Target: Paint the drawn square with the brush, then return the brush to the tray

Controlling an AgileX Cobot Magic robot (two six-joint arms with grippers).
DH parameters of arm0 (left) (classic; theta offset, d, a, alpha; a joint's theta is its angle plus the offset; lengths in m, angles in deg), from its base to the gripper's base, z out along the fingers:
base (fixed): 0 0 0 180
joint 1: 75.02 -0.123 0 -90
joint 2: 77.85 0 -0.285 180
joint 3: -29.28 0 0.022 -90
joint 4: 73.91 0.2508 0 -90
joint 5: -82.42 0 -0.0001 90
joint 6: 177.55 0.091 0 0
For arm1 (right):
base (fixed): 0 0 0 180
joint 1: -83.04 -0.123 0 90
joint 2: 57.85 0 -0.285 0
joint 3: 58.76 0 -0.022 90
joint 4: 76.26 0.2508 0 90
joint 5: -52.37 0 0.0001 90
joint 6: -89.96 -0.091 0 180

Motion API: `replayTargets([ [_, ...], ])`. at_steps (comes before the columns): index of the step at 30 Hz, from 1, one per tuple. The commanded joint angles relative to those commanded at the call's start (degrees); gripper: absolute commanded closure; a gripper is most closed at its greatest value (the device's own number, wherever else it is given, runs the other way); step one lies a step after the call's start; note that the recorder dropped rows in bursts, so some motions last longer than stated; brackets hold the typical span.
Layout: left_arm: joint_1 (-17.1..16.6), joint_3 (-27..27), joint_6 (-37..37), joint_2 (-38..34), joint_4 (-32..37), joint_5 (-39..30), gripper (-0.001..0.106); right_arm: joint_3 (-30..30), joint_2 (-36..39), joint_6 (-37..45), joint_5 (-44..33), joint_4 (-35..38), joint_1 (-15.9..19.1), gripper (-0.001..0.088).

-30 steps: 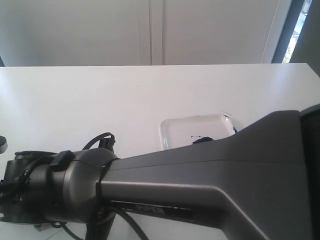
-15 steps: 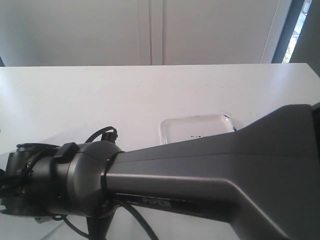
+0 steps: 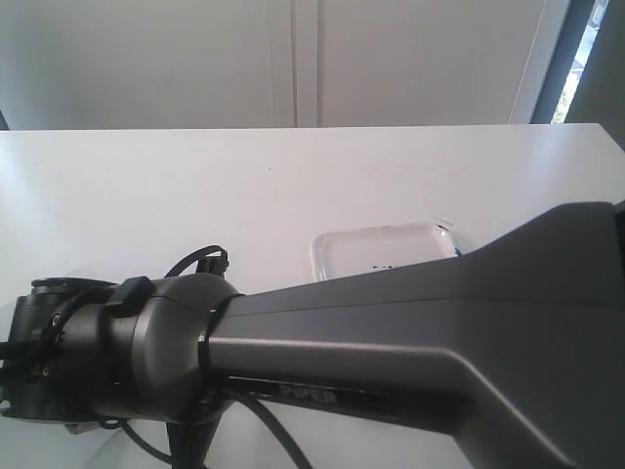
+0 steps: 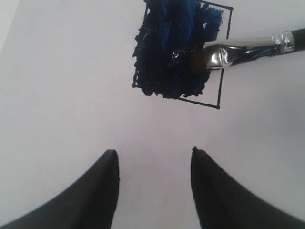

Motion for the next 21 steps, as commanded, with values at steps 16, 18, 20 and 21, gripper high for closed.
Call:
replayTargets([
  [16, 0.0, 0.0, 0.0, -0.1, -0.4, 1.3, 0.054, 0.0, 0.5, 6.4, -0.8, -0.8, 0.0, 0.0868],
  [18, 0.0, 0.1, 0.0, -0.1, -0.4, 1.7, 0.054, 0.0, 0.8, 6.4, -0.8, -1.5, 0.0, 0.0868],
  [20, 0.0, 0.2, 0.0, -0.7, -0.4, 2.1, 0.054, 0.0, 0.8, 6.5, -0.8, -2.2, 0.0, 0.0868],
  [21, 0.0, 0.2, 0.0, -1.5, -0.4, 2.1, 0.054, 0.0, 0.8, 6.5, -0.8, -2.5, 0.0, 0.0868],
])
